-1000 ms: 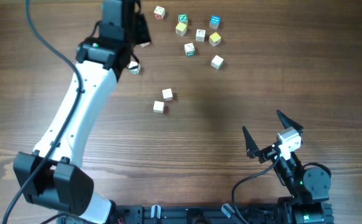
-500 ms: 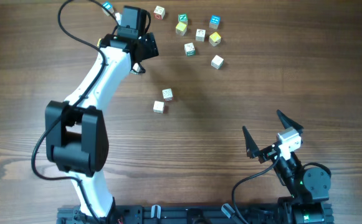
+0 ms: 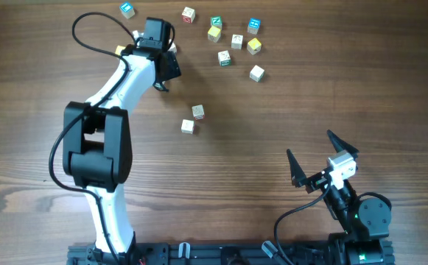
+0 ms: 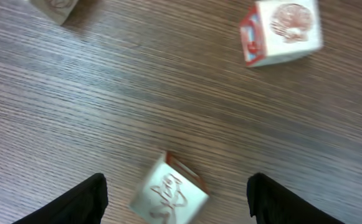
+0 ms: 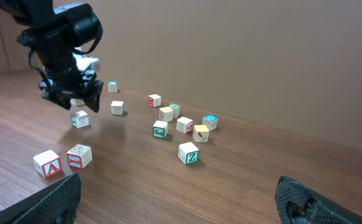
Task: Form a circle
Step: 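Lift the left gripper and move it toward the far-left blocks, then lower the left gripper onto a white block and grasp it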
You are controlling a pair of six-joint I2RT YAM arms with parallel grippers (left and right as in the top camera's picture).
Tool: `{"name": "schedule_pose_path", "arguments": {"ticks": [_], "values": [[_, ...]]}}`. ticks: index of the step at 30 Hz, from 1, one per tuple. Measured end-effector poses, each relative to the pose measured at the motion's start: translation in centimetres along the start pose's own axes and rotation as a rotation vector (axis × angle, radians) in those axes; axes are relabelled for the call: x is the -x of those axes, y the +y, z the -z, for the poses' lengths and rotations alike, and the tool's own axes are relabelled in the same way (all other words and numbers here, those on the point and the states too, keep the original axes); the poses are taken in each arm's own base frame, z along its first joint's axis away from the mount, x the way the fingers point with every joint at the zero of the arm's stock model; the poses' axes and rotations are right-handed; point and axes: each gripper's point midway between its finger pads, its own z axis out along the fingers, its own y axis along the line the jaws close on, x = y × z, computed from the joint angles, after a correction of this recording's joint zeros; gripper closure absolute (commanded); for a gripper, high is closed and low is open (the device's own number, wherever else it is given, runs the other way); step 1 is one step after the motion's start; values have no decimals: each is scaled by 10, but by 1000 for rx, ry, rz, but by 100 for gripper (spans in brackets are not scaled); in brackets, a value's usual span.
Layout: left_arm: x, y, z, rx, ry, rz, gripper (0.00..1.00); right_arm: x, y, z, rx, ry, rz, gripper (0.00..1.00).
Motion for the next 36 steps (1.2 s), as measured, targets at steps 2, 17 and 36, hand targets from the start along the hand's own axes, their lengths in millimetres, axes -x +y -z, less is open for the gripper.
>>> {"name": "schedule_pose_path", "arguments": {"ticks": [2,17,36], "values": [[2,6,-2,7,1,10,27,0,0,0,0,0,0,0],[-2,-2,-7,-82,33,-210,21,0,0,0,0,0,0,0],[-17,0,-26,-76,80,-245,59,0,0,0,0,0,0,0]]}}
